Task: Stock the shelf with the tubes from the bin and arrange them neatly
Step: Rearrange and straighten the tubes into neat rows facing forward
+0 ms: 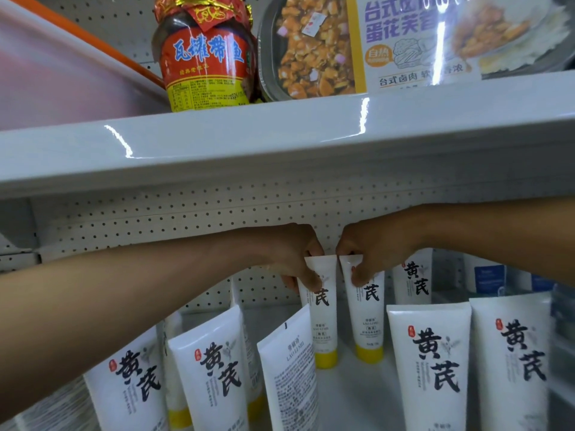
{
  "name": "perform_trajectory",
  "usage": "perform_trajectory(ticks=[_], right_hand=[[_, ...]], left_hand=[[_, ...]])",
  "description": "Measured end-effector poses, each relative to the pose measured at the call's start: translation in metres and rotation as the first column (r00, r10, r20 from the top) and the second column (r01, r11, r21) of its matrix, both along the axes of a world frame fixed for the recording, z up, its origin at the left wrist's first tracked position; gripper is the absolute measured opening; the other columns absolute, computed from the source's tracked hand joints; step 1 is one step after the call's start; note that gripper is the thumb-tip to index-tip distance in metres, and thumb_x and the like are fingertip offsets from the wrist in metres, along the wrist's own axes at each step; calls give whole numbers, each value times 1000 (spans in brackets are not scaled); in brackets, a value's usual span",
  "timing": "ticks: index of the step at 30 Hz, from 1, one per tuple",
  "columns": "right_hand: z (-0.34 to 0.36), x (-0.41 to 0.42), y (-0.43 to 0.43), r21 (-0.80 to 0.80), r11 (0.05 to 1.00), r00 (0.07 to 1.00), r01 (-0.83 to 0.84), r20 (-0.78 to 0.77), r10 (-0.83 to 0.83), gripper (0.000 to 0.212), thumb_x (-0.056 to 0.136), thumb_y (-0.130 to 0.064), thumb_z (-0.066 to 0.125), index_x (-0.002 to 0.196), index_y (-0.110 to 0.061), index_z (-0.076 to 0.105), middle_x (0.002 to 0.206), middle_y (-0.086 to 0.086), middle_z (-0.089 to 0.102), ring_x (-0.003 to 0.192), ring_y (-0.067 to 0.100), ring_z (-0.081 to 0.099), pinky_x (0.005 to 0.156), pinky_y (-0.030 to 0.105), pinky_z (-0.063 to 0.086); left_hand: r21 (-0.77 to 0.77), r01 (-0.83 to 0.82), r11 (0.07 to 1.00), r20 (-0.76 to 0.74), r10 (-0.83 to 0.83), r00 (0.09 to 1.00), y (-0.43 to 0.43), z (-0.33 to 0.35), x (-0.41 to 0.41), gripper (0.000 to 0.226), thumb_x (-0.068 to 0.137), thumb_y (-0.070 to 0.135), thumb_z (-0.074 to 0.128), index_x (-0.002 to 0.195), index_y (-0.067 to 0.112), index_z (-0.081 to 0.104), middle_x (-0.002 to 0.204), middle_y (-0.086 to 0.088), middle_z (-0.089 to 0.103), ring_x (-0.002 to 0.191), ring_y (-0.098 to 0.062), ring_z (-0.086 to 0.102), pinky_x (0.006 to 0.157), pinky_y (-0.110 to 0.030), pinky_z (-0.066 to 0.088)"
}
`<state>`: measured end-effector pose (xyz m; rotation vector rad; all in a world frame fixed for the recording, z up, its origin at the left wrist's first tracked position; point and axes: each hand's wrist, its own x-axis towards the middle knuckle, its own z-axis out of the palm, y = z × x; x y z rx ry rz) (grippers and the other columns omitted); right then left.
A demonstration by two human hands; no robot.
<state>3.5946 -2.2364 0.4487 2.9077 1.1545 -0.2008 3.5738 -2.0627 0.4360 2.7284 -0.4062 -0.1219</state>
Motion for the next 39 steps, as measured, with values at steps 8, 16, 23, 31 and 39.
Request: perform_trajectory(ticks=[8, 16, 23, 31, 39], right_hand=[[0, -2, 1, -18, 1000, 1000, -10, 13, 10, 9, 87, -24, 68, 83, -17, 62, 89, 0, 68, 84, 13, 62, 76, 26, 52], [4, -8, 2, -17, 999, 999, -35, 38, 35, 13, 87, -26, 67, 95, -15, 64, 90, -2, 67, 82, 13, 62, 74, 25, 52], [13, -19, 0, 14, 999, 997, -37, 65, 36, 28, 87, -28, 67, 113, -17, 63, 102, -1, 68, 94, 13, 65, 83, 27, 56], [4, -18, -1, -21, 1000, 998, -2, 62, 4, 14, 87, -22, 68, 99, -15, 64, 90, -6, 66, 86, 13, 62, 75, 24, 51], [3, -16, -2, -1, 1000, 998, -19, 66, 19, 15, 87, -25, 68, 99, -18, 64, 92, -5, 66, 87, 13, 62, 81, 28, 53]], left_hand=[[36, -16, 999, -20, 17, 1000, -3, 1, 2, 33, 79, 11, 79, 110, 6, 70, 99, -7, 73, 77, -13, 69, 61, -19, 57], [108, -4, 994, -1, 4, 1000, -4, 2, -4, 36, 81, 15, 77, 115, 10, 68, 107, -3, 70, 94, -17, 67, 74, -26, 59], [137, 21, 990, 32, -26, 999, -5, 1, -13, 35, 80, 22, 79, 112, 15, 68, 107, 0, 70, 90, -12, 64, 71, -21, 53], [96, 0, 995, 87, -8, 996, -9, -4, -11, 39, 79, 15, 79, 115, 6, 68, 105, -4, 70, 90, -14, 67, 66, -17, 58], [153, -16, 988, 78, 4, 997, -14, -1, -16, 38, 80, 20, 78, 115, 11, 67, 101, 1, 67, 79, -7, 61, 63, -17, 54]])
